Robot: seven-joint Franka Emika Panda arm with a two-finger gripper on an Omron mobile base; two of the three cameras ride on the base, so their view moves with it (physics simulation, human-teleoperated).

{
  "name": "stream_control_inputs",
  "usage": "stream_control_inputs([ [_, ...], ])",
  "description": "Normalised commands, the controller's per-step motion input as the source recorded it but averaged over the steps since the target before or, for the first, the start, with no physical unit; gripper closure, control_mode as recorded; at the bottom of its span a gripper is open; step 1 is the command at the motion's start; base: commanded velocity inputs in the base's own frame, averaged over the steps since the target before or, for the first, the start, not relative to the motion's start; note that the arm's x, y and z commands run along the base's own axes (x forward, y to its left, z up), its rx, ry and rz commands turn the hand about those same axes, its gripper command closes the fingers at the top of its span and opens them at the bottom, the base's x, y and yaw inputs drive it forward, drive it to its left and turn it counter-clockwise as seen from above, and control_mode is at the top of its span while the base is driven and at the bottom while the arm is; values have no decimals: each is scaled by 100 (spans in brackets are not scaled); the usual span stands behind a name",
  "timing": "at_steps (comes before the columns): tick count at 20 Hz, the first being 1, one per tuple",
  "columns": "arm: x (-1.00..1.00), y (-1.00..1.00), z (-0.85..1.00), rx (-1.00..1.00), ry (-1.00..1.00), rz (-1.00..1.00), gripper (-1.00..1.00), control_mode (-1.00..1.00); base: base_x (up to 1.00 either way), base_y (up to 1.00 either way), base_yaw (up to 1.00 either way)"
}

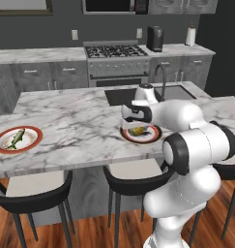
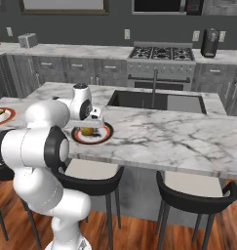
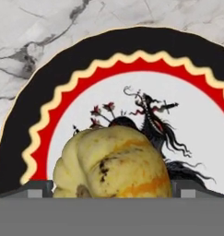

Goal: Transport the fish and squash to the fridge. Place the fish on the rack containing meat and place the squash on the rack containing the vegetable, ensuring meats and vegetables are on different racks.

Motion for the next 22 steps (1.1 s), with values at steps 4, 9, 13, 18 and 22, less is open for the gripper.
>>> stream_control_inputs([
  [4, 0, 4, -27, 0, 9, 0, 100, -100, 0, 0, 0],
  [9, -11, 2, -28, 0, 11, 0, 100, -100, 0, 0, 0],
  [13, -22, 0, -8, 0, 3, 0, 100, -100, 0, 0, 0],
  [18, -58, 0, 50, 0, -7, 1, 100, -100, 0, 0, 0],
  [22, -95, -5, 63, 4, -5, 1, 100, -100, 0, 0, 0],
])
